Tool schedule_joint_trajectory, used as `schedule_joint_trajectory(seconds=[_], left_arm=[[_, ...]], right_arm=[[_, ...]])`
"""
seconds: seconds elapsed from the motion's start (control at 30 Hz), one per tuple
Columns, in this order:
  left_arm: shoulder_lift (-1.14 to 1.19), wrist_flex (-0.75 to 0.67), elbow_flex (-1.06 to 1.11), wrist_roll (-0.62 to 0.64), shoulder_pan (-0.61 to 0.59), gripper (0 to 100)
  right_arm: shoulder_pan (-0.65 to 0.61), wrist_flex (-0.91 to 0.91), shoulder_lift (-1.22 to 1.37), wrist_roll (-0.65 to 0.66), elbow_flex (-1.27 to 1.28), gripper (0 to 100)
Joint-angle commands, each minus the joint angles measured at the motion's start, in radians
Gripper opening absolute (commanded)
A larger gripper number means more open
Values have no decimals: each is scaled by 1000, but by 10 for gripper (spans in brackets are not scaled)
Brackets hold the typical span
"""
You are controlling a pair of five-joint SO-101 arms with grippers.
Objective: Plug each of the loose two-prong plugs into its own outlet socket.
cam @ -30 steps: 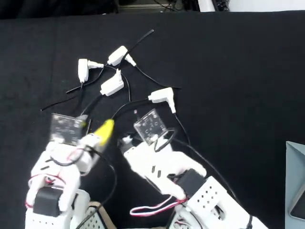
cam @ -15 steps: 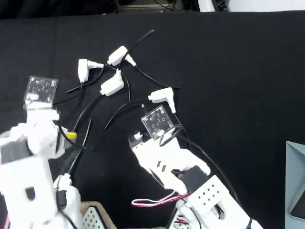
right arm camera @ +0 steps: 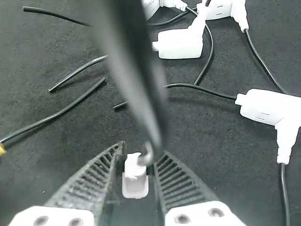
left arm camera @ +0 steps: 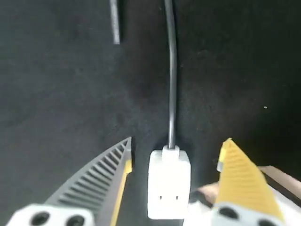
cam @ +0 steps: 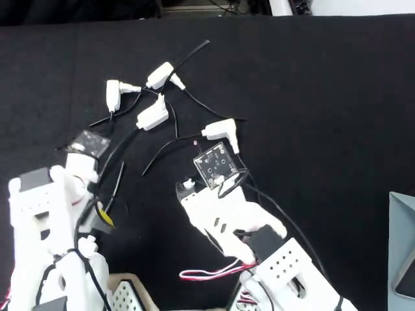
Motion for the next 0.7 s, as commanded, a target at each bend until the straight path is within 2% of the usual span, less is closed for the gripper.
schedule_joint_trajectory(seconds=[0.0, 0.17, 0.47, 0.67], left_arm=[[26, -109, 73, -9, 45, 285], [60, -207, 119, -6, 85, 278], [212, -295, 105, -8, 93, 87], [227, -285, 39, -6, 209, 29]], right_arm=[[9, -5, -7, 9, 7, 14], [9, -2, -7, 9, 8, 14], [9, -2, -7, 9, 8, 14], [9, -2, -8, 9, 8, 14]])
